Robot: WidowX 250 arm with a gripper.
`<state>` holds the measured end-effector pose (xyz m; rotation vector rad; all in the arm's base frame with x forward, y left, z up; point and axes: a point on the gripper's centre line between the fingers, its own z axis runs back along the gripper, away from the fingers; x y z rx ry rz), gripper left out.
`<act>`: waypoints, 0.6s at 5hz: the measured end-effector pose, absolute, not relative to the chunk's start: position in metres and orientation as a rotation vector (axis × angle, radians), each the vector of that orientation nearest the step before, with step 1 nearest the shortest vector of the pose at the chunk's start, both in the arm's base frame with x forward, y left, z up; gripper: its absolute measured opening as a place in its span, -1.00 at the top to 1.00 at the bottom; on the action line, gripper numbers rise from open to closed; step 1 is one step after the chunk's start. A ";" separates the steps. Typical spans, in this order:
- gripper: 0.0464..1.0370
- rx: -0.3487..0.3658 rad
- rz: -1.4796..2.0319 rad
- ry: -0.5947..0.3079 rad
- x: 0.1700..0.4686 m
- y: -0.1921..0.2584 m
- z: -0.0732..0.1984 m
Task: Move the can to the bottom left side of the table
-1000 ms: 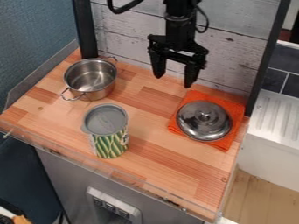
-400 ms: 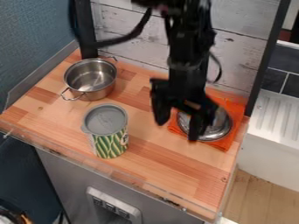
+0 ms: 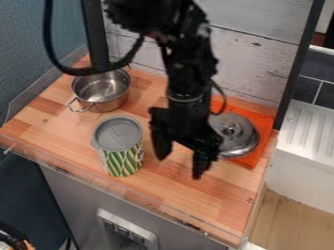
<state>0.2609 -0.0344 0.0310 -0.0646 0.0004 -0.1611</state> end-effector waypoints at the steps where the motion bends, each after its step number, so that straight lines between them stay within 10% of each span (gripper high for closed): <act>1: -0.93 -0.053 -0.111 0.004 0.263 -0.010 0.029; 3: -0.93 -0.018 -0.039 0.082 0.254 0.039 0.034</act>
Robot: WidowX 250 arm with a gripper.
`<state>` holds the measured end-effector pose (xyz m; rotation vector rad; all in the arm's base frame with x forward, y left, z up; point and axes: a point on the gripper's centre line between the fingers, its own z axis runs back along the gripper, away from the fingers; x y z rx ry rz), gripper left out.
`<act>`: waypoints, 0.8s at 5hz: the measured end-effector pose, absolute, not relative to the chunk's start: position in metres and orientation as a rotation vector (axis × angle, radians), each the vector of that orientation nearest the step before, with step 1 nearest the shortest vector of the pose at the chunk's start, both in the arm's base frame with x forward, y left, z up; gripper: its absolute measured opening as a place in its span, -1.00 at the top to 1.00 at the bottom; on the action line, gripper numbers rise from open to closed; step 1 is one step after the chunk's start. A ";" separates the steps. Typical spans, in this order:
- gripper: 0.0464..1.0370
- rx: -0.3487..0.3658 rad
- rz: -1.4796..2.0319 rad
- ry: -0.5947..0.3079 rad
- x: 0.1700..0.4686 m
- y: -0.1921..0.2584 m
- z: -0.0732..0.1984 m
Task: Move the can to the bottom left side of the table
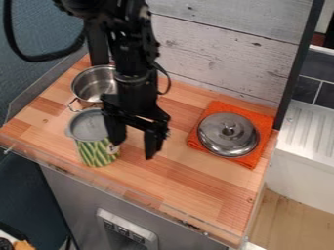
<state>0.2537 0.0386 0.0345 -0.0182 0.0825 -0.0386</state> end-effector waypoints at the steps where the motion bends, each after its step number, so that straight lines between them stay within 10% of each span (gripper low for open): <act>1: -0.93 -0.028 0.018 0.126 0.245 0.062 0.039; 4: -0.93 -0.027 -0.091 0.057 0.255 0.033 0.060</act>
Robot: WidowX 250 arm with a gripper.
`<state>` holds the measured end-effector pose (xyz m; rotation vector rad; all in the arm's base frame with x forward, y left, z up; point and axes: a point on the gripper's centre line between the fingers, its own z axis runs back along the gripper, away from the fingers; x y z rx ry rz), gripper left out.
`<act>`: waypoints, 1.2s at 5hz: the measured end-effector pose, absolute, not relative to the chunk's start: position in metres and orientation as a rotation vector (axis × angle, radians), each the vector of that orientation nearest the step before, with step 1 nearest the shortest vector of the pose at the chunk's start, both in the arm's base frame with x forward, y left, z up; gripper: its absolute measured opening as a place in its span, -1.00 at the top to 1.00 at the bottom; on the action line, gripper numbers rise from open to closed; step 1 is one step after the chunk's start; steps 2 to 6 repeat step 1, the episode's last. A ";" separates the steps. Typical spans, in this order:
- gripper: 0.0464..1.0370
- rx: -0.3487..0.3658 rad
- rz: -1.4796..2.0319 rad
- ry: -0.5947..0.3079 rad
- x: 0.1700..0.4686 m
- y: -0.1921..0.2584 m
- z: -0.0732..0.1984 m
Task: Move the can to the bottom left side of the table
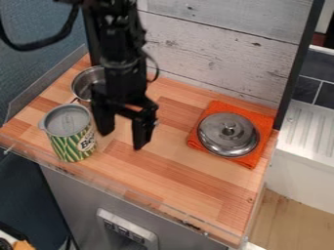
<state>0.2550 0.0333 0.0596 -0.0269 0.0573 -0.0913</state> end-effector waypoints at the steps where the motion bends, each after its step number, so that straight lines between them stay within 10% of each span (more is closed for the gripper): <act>1: -0.93 -0.006 -0.088 0.052 0.256 0.033 0.062; 6: -0.93 -0.006 -0.088 0.052 0.256 0.033 0.062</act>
